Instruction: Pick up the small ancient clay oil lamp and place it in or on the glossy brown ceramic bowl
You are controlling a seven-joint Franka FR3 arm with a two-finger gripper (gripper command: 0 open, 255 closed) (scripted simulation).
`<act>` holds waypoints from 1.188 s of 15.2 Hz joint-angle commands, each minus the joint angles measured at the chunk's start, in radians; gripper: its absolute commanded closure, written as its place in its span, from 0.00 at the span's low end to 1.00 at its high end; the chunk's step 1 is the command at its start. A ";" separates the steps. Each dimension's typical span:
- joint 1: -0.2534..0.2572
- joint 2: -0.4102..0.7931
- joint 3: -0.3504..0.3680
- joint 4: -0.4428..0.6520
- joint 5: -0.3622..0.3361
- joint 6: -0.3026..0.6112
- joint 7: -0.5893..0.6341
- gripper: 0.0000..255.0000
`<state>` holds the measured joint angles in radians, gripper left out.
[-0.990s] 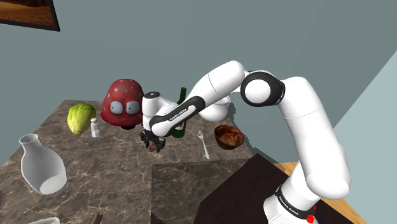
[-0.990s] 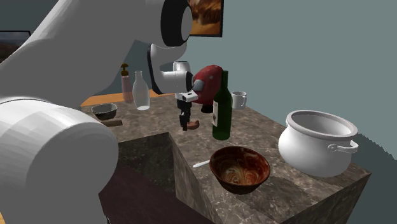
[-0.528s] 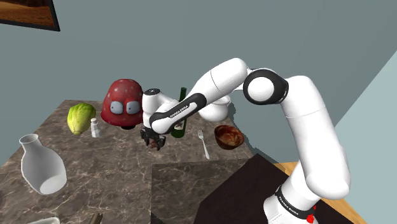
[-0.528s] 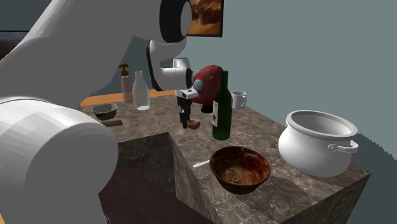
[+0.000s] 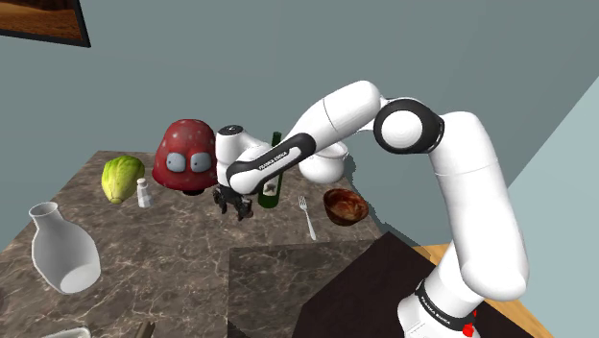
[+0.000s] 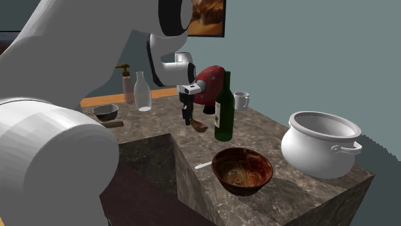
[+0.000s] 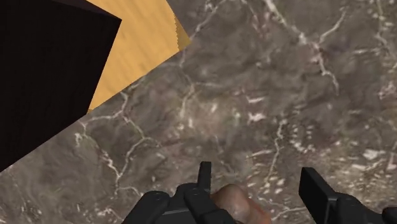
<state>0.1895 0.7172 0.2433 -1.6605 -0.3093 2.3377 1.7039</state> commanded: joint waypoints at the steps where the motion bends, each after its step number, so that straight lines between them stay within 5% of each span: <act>1: 0.001 -0.013 -0.025 -0.011 -0.027 0.001 0.009 0.00; 5: 0.006 -0.050 -0.091 -0.042 -0.100 0.005 0.036 0.00; 18: 0.007 0.025 -0.110 -0.025 -0.120 0.064 0.047 0.00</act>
<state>0.1962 0.7420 0.1331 -1.6855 -0.4296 2.4010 1.7506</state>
